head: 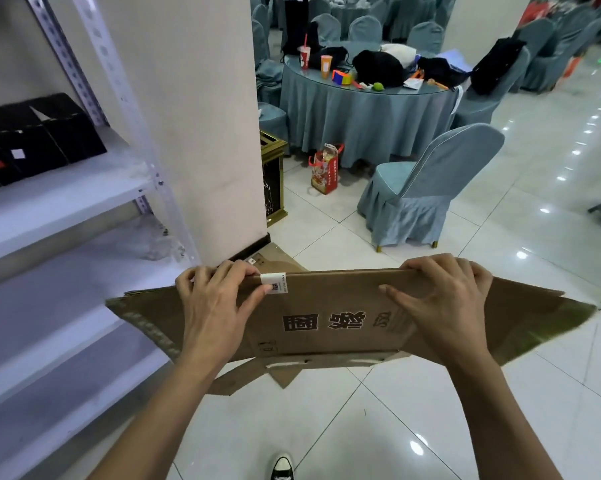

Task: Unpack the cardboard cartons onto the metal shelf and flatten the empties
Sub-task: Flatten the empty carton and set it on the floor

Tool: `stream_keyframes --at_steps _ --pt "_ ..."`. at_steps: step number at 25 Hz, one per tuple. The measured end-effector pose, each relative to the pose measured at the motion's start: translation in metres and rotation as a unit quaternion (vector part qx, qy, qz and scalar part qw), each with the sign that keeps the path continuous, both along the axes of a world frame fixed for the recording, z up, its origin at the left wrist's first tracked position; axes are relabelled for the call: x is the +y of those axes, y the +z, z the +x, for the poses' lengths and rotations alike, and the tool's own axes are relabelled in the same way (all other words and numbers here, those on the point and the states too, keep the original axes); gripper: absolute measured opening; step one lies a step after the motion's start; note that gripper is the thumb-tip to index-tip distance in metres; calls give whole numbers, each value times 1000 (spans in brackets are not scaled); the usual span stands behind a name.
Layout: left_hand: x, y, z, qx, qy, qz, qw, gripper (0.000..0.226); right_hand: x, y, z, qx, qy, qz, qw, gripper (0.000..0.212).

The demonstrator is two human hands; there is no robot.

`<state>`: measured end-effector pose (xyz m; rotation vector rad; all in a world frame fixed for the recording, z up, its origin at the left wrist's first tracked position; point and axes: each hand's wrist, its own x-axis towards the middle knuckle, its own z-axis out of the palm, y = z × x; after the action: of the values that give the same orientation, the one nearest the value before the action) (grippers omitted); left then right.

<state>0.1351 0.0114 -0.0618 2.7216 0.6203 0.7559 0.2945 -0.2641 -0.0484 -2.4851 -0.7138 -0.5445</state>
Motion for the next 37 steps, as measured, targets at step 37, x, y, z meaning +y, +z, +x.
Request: stream_keyframes --at_steps 37 --pt "-60 -75 262 72 269 -40 960 22 49 -97 393 73 190 -66 977 59"
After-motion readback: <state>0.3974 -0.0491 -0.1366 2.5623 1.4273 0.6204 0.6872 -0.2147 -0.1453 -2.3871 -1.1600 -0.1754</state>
